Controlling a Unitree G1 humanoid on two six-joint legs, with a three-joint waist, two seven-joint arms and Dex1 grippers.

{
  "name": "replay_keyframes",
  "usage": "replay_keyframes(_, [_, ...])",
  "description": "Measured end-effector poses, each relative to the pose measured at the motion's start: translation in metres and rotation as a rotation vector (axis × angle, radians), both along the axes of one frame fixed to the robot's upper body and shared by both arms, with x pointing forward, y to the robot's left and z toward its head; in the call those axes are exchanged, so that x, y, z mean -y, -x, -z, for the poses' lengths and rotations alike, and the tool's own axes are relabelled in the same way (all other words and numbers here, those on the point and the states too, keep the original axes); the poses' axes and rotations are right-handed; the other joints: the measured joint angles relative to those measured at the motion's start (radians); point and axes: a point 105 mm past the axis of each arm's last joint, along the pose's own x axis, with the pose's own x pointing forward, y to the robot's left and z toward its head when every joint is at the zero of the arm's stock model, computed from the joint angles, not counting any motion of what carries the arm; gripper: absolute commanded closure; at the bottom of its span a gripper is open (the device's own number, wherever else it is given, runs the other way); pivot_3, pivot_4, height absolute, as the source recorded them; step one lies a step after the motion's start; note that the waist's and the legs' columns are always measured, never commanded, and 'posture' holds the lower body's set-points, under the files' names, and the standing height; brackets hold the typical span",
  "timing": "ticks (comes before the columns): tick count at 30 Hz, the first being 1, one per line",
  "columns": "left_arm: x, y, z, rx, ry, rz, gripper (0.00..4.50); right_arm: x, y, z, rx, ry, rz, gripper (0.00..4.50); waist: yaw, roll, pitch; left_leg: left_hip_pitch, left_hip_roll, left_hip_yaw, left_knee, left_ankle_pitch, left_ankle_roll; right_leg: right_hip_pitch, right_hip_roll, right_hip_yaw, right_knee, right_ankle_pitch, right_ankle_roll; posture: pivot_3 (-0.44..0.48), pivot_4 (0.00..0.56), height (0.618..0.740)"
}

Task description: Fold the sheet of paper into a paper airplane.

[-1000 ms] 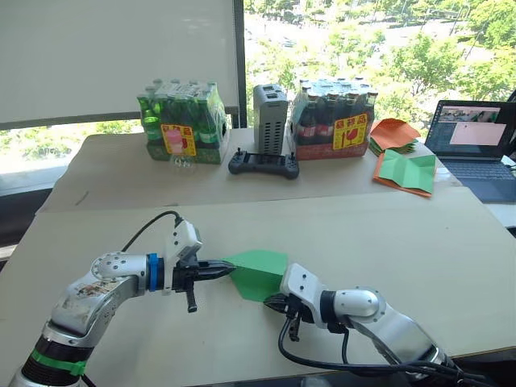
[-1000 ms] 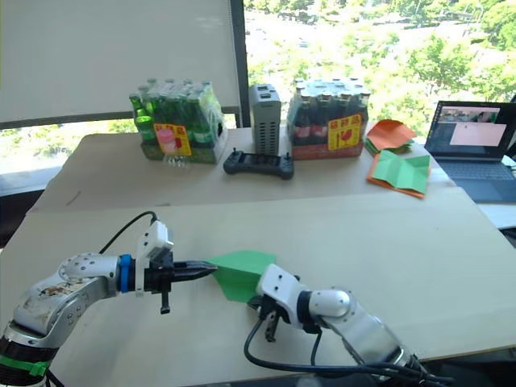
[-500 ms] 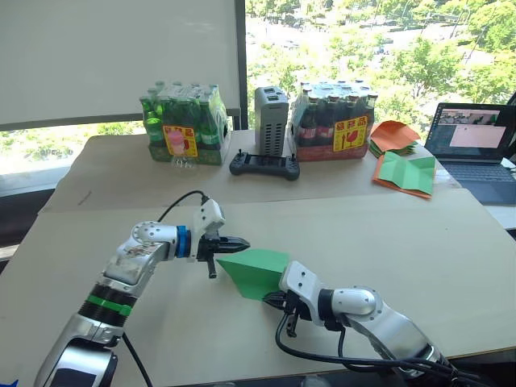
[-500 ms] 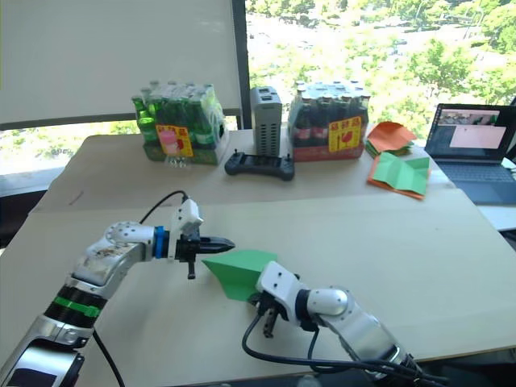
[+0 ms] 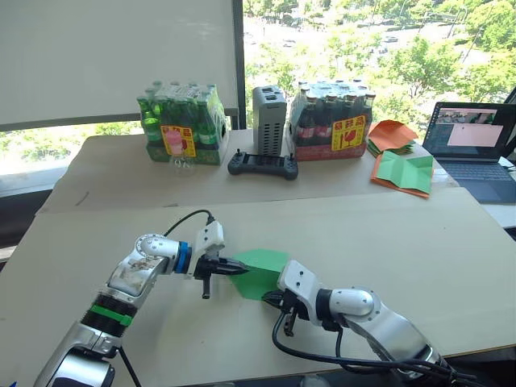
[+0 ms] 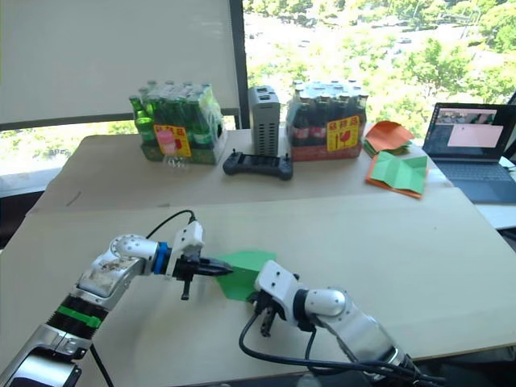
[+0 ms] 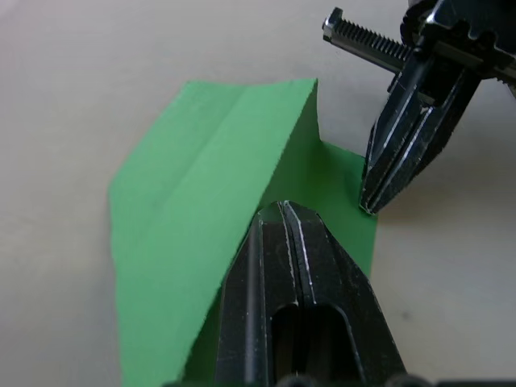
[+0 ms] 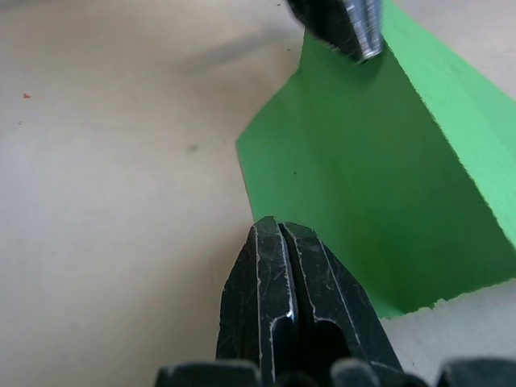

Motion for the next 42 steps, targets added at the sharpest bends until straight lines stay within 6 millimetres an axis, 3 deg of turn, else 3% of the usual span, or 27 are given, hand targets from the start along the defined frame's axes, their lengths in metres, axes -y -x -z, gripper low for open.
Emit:
replay_keyframes(7, [0.002,0.002,-0.006,0.009,0.027,-0.010,4.50,0.001,-0.001,-0.001,0.005,0.000,0.003,4.47,0.002,0.000,0.000,0.000,0.000,0.000,0.000,0.000,0.000,0.000,0.000,0.000,0.000,0.000,0.000,0.000,0.150,0.735])
replay_keyframes(12, [0.002,-0.017,-0.033,0.075,0.053,-0.034,4.50,0.001,-0.002,0.000,0.001,0.004,0.006,4.47,0.002,0.000,0.000,0.000,0.000,0.000,0.001,0.000,0.000,0.001,0.000,0.000,0.000,0.000,0.000,0.000,0.150,0.735])
replay_keyframes(15, [-0.002,-0.029,-0.021,0.076,0.022,-0.069,4.50,0.000,-0.002,-0.001,0.004,0.002,0.003,4.47,0.001,0.000,0.000,0.000,0.000,0.000,0.000,0.000,0.000,0.001,0.000,-0.001,0.000,0.000,0.000,0.000,0.150,0.735])
replay_keyframes(19, [0.008,-0.028,0.001,0.040,-0.010,-0.034,4.50,0.000,-0.003,-0.002,0.011,0.003,0.005,4.47,0.001,0.000,0.000,-0.001,0.000,0.000,0.001,0.000,0.000,0.000,0.000,-0.001,0.000,0.000,0.000,0.000,0.150,0.735])
replay_keyframes(24, [0.011,-0.032,-0.002,0.050,-0.017,-0.020,4.50,-0.001,-0.003,-0.003,0.016,0.005,0.017,4.47,0.001,0.000,0.000,-0.001,0.000,-0.001,0.002,0.000,0.000,0.000,0.000,-0.001,0.000,0.000,0.000,0.000,0.150,0.735])
replay_keyframes(28, [0.006,-0.022,-0.004,0.039,-0.021,0.014,4.50,-0.002,-0.003,-0.003,0.018,0.003,0.023,4.47,0.000,0.000,0.000,-0.003,0.000,-0.001,0.002,0.000,0.000,-0.001,0.000,-0.002,0.000,0.000,0.000,0.000,0.150,0.735])
replay_keyframes(34, [0.002,-0.001,0.011,-0.022,-0.027,0.027,4.50,-0.001,-0.006,-0.004,0.021,0.003,0.046,4.47,0.001,0.000,0.000,-0.003,0.000,-0.002,0.002,0.000,0.000,-0.001,0.000,-0.002,0.000,0.000,0.000,0.000,0.150,0.735])
replay_keyframes(42, [0.007,0.002,0.009,-0.016,-0.020,0.015,4.50,0.010,-0.001,-0.006,-0.003,0.000,0.058,4.47,0.004,0.000,0.000,-0.004,-0.001,-0.003,0.003,0.000,0.000,-0.001,-0.001,-0.003,0.000,0.000,0.000,0.000,0.150,0.735])
